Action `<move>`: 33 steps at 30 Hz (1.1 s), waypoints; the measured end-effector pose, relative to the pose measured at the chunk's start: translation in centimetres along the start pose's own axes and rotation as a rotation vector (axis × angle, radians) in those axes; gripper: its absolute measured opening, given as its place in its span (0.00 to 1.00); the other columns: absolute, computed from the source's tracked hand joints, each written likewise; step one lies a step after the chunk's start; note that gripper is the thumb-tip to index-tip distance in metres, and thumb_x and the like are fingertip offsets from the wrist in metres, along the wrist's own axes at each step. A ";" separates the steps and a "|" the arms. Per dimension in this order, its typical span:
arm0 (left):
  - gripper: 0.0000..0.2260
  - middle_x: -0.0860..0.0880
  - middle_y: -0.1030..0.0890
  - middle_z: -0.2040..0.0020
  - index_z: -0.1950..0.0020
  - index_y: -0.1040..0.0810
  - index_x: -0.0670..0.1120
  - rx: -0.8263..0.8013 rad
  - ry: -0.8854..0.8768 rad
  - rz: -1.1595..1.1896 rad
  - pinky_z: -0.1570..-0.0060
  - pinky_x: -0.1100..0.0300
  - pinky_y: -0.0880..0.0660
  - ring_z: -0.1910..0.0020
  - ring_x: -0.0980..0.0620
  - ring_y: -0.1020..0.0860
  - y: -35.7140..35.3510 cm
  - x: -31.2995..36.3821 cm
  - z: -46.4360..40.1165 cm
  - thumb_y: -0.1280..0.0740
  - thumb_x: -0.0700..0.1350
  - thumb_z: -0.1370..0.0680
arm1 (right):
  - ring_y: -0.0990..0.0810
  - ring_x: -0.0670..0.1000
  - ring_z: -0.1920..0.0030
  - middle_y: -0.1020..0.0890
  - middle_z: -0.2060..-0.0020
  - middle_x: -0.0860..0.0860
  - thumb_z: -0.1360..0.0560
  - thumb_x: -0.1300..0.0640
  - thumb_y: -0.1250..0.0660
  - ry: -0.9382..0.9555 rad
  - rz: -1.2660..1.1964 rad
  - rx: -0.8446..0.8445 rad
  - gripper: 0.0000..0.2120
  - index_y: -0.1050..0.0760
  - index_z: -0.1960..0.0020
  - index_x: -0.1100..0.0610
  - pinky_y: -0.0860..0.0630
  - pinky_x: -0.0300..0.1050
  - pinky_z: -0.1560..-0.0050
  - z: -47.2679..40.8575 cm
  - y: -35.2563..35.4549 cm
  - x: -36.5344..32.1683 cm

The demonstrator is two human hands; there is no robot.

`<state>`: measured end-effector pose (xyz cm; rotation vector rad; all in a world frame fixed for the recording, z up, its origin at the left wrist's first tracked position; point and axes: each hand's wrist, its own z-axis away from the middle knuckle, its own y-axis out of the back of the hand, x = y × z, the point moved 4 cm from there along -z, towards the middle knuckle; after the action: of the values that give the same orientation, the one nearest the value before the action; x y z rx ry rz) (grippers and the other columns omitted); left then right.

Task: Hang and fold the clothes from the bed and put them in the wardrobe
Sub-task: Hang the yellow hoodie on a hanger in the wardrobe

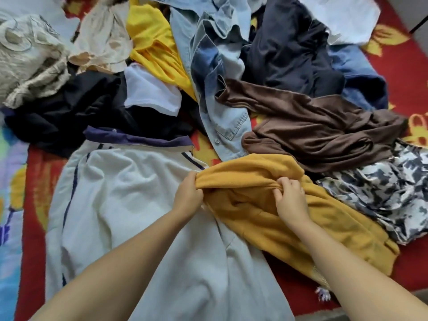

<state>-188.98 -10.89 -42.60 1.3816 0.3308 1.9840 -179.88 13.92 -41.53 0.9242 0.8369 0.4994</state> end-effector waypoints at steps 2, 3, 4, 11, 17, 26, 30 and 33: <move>0.11 0.49 0.24 0.62 0.54 0.30 0.49 0.030 0.001 0.130 0.67 0.54 0.32 0.61 0.47 0.26 0.9 2.8 2.5 0.43 0.36 0.31 | 0.26 0.54 0.49 0.26 0.49 0.52 0.19 0.56 0.44 -0.063 -0.234 0.053 0.07 0.31 0.42 0.54 0.29 0.47 0.53 1.0 1.4 -0.6; 0.10 0.52 0.25 0.64 0.55 0.30 0.50 0.026 -0.032 0.186 0.66 0.54 0.31 0.63 0.52 0.26 1.3 4.7 4.1 0.42 0.39 0.33 | 0.26 0.54 0.51 0.26 0.52 0.51 0.18 0.56 0.45 -0.126 -0.340 0.081 0.06 0.32 0.44 0.54 0.31 0.45 0.58 1.7 2.5 -0.8; 0.10 0.55 0.25 0.66 0.55 0.30 0.51 0.004 -0.086 0.229 0.66 0.55 0.30 0.66 0.56 0.27 1.5 6.8 5.9 0.41 0.42 0.34 | 0.26 0.55 0.52 0.26 0.52 0.51 0.18 0.55 0.47 -0.218 -0.444 0.102 0.07 0.33 0.43 0.54 0.31 0.46 0.59 2.5 3.7 -0.9; 0.29 0.49 0.28 0.35 0.26 0.37 0.46 -0.406 -0.571 -0.007 0.38 0.61 0.32 0.38 0.54 0.30 0.5 19.2 19.7 0.32 0.53 0.24 | 0.23 0.56 0.58 0.22 0.57 0.59 0.17 0.55 0.47 -0.666 -1.182 -0.058 0.15 0.25 0.54 0.60 0.20 0.49 0.55 9.0 14.7 -2.2; 0.18 0.54 0.23 0.47 0.31 0.30 0.50 -0.305 -0.680 0.175 0.44 0.57 0.24 0.46 0.57 0.24 4.2 22.9 29.2 0.41 0.43 0.21 | 0.19 0.51 0.74 0.19 0.74 0.55 0.18 0.54 0.46 -0.361 -1.417 -0.397 0.28 0.19 0.72 0.59 0.23 0.41 0.75 17.2 24.3 -4.9; 0.32 0.50 0.31 0.33 0.29 0.35 0.53 0.242 -0.372 0.023 0.35 0.53 0.32 0.35 0.50 0.31 8.2 19.3 40.6 0.31 0.61 0.30 | 0.32 0.43 0.81 0.30 0.81 0.47 0.19 0.62 0.47 0.084 -1.393 -0.711 0.29 0.26 0.78 0.54 0.32 0.32 0.79 28.9 33.5 -8.4; 0.05 0.62 0.20 0.68 0.65 0.22 0.59 0.386 -0.339 0.244 0.66 0.72 0.28 0.66 0.65 0.23 11.6 21.7 46.0 0.35 0.51 0.29 | 0.33 0.42 0.83 0.32 0.84 0.47 0.19 0.62 0.47 0.193 -1.298 -0.953 0.33 0.28 0.82 0.55 0.33 0.33 0.82 35.1 35.7 -12.3; 0.14 0.58 0.19 0.71 0.66 0.21 0.53 0.533 -0.264 0.378 0.66 0.72 0.29 0.67 0.62 0.23 15.6 20.5 51.3 0.35 0.37 0.24 | 0.28 0.45 0.81 0.28 0.80 0.50 0.19 0.65 0.44 0.202 -1.231 -0.913 0.24 0.24 0.73 0.59 0.28 0.36 0.80 37.4 36.0 -14.2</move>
<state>-153.00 -17.52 1.63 2.1535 0.5333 2.0543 -159.26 4.57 7.32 -0.5367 1.0435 -0.1502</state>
